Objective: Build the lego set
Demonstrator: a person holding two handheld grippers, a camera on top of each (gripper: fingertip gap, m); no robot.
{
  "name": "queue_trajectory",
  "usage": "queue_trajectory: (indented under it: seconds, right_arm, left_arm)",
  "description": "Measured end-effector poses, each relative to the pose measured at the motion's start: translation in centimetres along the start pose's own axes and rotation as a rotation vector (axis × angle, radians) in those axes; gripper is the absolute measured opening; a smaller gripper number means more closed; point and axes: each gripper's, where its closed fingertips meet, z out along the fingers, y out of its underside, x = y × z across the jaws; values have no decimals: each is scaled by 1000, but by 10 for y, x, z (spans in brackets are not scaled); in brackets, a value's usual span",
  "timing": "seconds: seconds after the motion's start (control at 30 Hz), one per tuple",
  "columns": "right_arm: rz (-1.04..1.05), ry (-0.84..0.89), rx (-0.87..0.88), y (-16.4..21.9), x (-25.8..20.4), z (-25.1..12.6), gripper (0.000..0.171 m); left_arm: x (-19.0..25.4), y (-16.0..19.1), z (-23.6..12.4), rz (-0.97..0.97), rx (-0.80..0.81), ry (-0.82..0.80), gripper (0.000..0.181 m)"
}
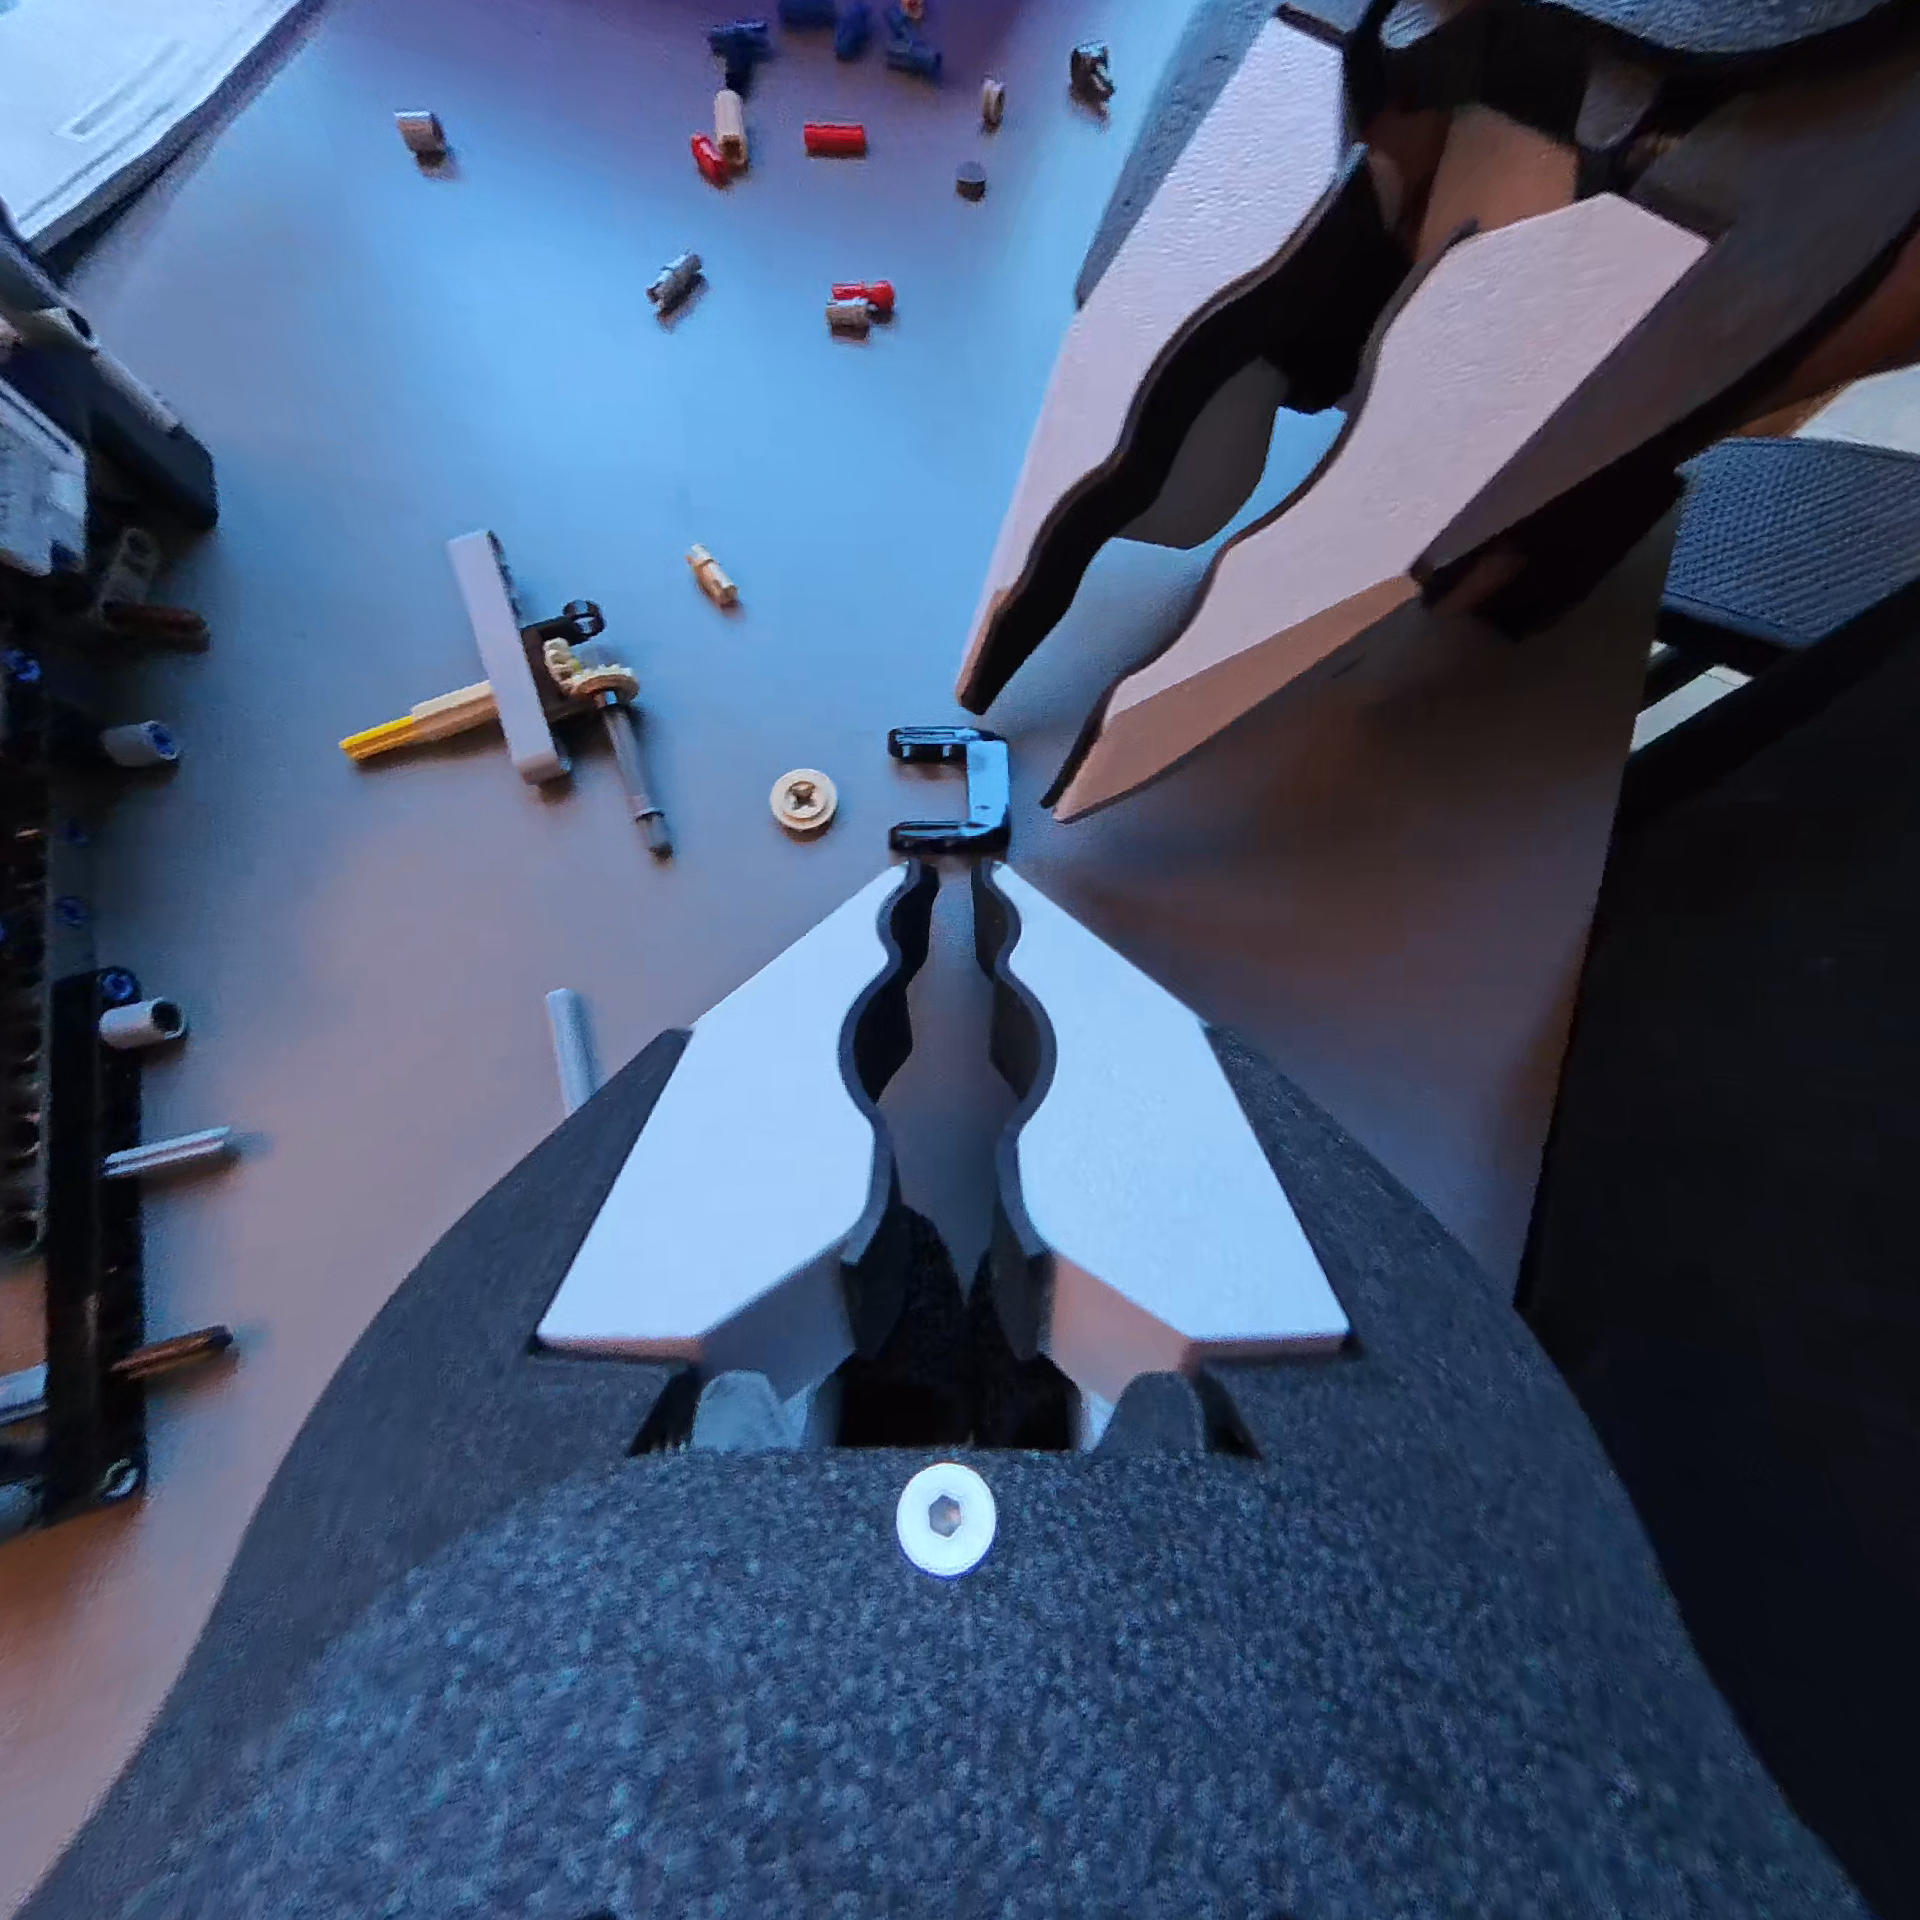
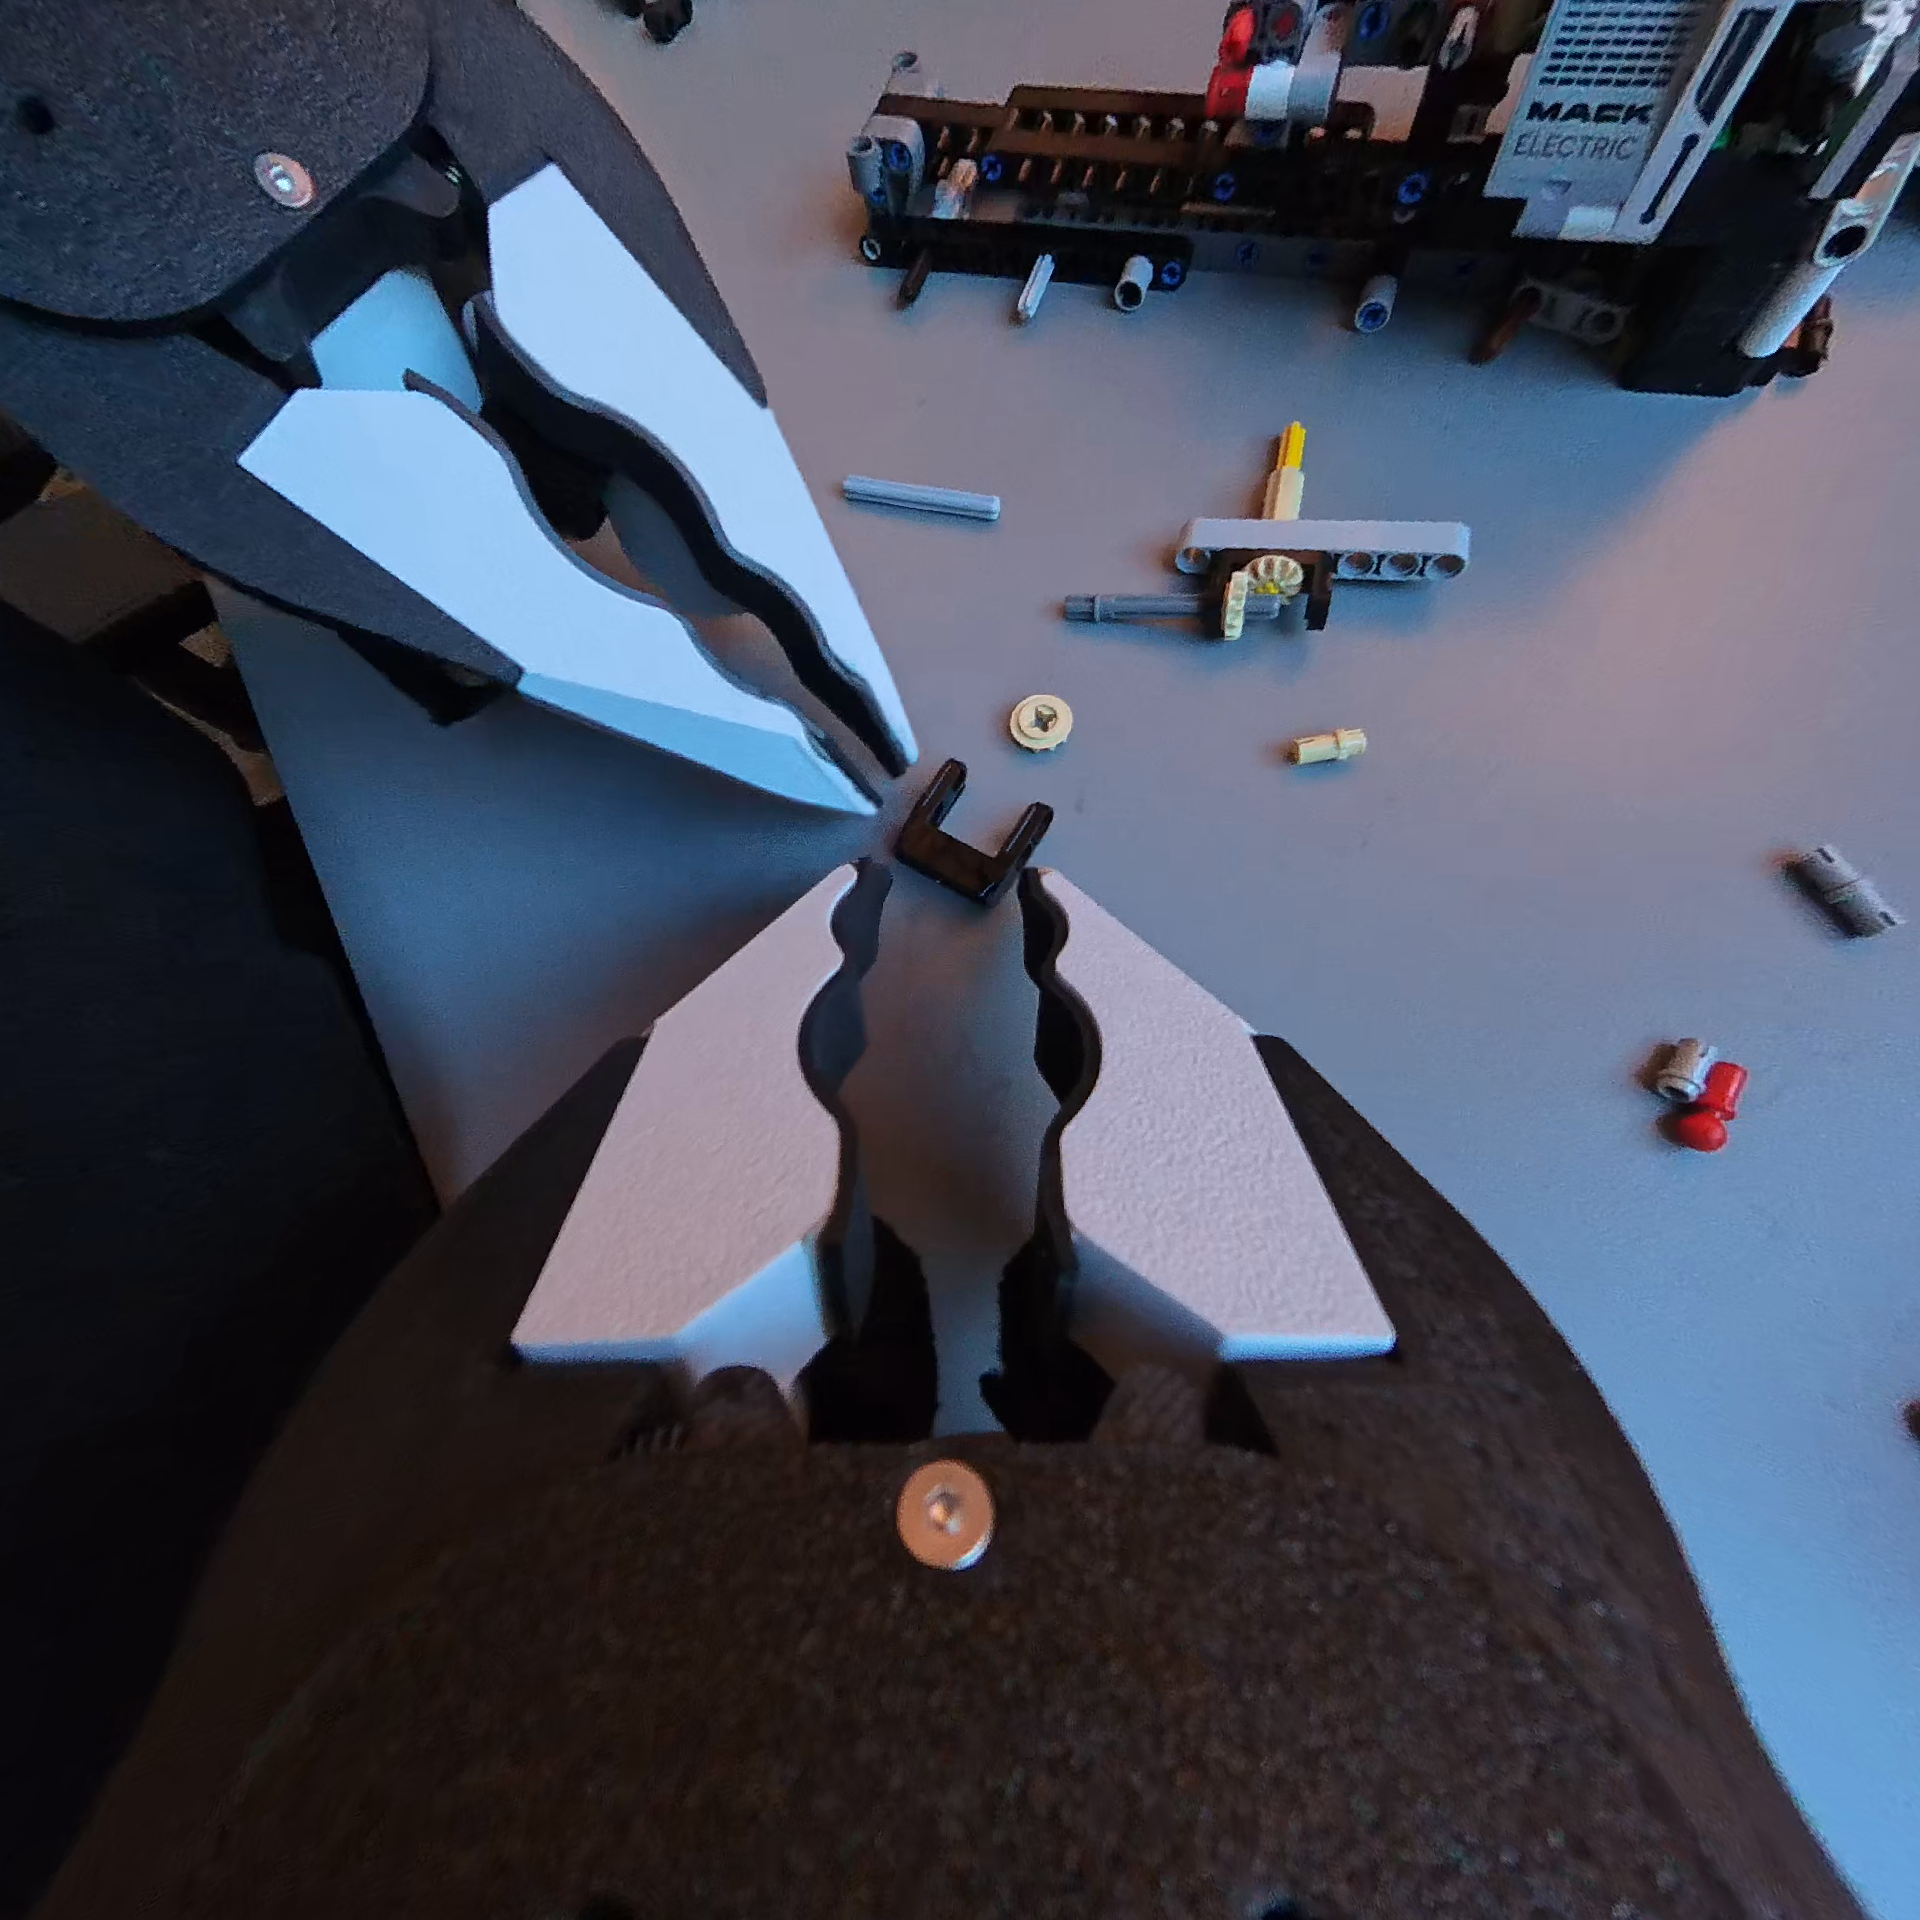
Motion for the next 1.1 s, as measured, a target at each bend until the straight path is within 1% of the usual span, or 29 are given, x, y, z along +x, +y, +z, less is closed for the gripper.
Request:
queue_trajectory:
  seconds: [0.23,0.67,0.8,1.1]
  right_arm:
    - [-29,36,-16,2,1,3,28]
    - [22,-4,17,-4,10,-1,28]
    - [42,42,59,-10,33,-11,28]
    - [192,218,240,-33,99,-37,26]
  left_arm:
    - [-3,0,2,3,-4,-5,6]
    - [-2,-8,12,3,-18,44,6]
    - [-10,-9,5,-4,-14,15,7]
    - [-48,-16,-14,-141,76,-73,9]
